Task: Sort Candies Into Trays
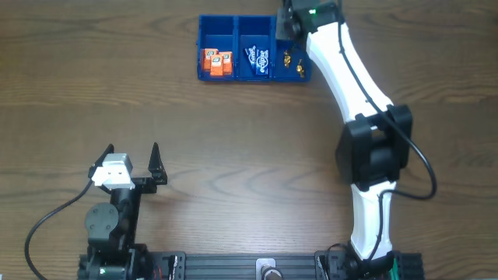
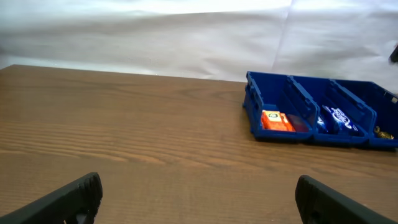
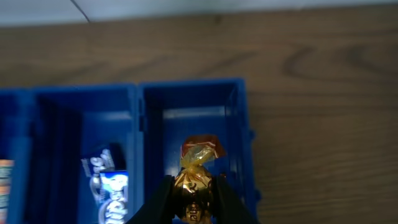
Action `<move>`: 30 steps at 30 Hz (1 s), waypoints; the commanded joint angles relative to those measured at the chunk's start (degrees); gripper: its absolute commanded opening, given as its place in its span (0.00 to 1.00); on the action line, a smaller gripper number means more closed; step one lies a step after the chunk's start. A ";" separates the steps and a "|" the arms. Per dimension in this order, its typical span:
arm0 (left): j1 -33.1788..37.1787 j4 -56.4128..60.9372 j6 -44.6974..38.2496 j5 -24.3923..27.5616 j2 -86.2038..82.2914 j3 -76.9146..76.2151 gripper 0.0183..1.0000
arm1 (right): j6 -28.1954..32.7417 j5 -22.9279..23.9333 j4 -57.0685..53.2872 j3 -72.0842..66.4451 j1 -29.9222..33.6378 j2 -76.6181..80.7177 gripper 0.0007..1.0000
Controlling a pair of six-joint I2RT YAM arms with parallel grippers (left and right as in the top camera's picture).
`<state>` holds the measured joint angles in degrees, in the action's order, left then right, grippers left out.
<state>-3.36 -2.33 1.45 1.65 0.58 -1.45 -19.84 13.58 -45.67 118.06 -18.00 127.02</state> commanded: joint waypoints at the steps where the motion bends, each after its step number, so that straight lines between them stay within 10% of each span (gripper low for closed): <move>1: 0.33 -2.12 -0.20 -0.35 -0.33 1.18 1.00 | 1.33 -0.59 0.61 1.44 0.61 2.36 0.17; 5: 0.35 -2.14 -0.20 -0.35 -0.33 1.18 1.00 | 1.38 -0.59 0.92 1.42 0.61 2.89 0.24; 10: 0.33 -2.12 -0.20 -0.35 -0.33 1.18 1.00 | 1.70 -0.79 0.83 1.27 0.61 2.89 0.73; 20: 0.33 -2.14 -0.20 -0.35 -0.33 1.18 1.00 | 5.57 -0.07 3.80 -6.10 1.70 -9.25 0.88; 30: 0.35 -2.14 -0.20 -0.35 -0.33 1.18 1.00 | 6.86 3.32 12.31 -45.75 7.37 -51.49 1.00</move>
<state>-3.36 -2.35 1.45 1.67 0.60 -1.45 -13.98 15.18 -33.65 84.53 -11.09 86.11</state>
